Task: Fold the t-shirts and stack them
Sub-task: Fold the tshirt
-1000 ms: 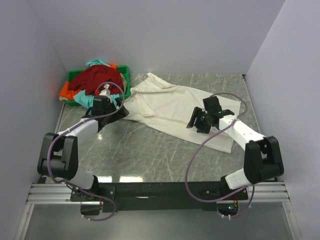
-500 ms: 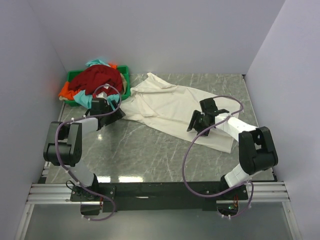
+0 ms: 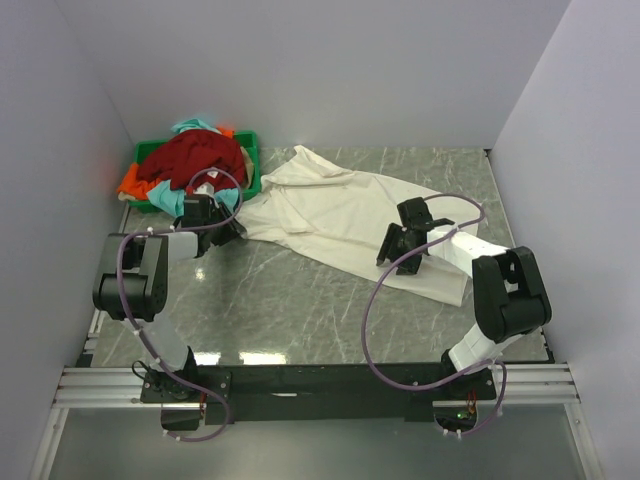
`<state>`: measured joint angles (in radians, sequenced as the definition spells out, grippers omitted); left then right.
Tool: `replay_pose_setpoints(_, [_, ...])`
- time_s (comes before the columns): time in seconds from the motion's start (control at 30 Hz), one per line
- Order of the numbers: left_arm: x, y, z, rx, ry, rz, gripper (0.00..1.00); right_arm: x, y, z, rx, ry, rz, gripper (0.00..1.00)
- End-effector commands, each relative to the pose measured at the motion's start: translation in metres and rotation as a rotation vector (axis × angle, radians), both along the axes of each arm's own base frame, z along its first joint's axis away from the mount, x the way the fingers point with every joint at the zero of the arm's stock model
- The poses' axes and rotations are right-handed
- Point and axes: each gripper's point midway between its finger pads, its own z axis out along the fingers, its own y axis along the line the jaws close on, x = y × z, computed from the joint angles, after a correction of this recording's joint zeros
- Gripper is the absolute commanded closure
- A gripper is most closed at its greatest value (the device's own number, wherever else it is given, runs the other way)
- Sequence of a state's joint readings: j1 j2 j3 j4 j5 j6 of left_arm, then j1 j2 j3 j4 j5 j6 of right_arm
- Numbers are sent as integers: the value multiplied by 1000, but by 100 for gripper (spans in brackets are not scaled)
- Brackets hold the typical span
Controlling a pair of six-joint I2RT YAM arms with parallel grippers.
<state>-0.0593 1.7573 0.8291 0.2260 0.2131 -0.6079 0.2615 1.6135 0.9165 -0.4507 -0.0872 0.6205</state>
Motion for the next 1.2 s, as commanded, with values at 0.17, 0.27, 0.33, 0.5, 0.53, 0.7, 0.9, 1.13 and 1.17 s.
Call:
replay_pose_setpoints(0.17, [8,7,14,27,-28,30,100,-6,-16,-14,-87,53,-55,34])
replay_pose_setpoints(0.27, [5,14,18,54,-23,52,100,-13,-22,-18,-112,70,-69,34])
replay_pose_setpoints(0.33, [0,17,24,66,-27,62,100,-18,-24,-21,-120,83,-76,34])
replay_pose_setpoints(0.5, [-20,29,31,115,-17,105,100,-25,-25,-22,-112,84,-90,34])
replay_pose_setpoints(0.53, [-23,31,39,125,-35,110,100,-28,-25,-23,-108,87,-92,34])
replay_pose_setpoints(0.7, [-49,40,42,155,-18,140,100,-36,-28,-16,-105,72,-96,34])
replay_pose_setpoints(0.9, [-70,48,44,166,-29,178,100,-53,-34,-17,-113,73,-105,34])
replay_pose_setpoints(1.13, [-83,44,22,151,73,172,85,-58,-34,-10,-110,59,-92,35])
replay_pose_setpoints(1.17, [-83,46,23,157,76,180,70,-60,-34,-7,-116,64,-85,35])
